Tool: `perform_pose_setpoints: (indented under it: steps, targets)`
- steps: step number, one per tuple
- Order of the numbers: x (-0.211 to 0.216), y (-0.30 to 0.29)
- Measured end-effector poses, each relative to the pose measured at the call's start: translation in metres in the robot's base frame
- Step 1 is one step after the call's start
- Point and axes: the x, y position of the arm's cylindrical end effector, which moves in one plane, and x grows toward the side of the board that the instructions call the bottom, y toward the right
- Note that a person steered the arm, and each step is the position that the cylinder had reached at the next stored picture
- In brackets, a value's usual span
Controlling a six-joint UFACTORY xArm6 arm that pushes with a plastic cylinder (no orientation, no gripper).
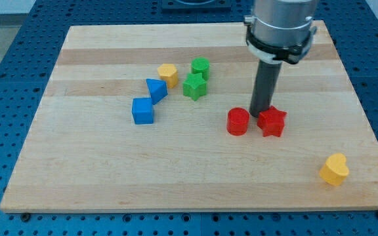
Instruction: Nudge the group of blocks a bit left
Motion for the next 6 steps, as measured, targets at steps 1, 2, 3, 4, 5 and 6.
perform_pose_setpoints:
  steps: [1,2,3,4,5,6]
  targets:
    - [0.015,0.013]
    - [0.032,0.025]
    - [0.043,0.036]
    - [0.05,0.04]
    - [0.05,0.039]
    - [0.026,0.03]
